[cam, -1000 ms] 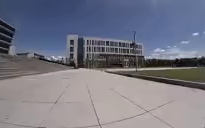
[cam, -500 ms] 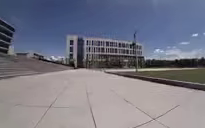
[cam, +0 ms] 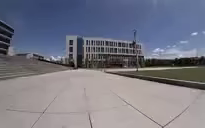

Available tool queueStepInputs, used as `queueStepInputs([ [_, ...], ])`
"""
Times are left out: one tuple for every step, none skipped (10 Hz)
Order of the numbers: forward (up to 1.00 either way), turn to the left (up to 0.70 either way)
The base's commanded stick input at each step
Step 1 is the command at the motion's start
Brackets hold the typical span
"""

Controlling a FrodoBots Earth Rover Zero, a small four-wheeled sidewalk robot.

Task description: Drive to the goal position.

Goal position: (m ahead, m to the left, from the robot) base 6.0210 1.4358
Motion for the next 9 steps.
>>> queueStepInputs([
  [0.39, 0.00],
  [0.40, 0.00],
  [0.39, 0.00],
  [0.39, 0.00],
  [0.39, 0.00],
  [0.39, 0.00],
  [0.39, 0.00],
  [0.39, 0.00],
  [0.40, 0.00],
])
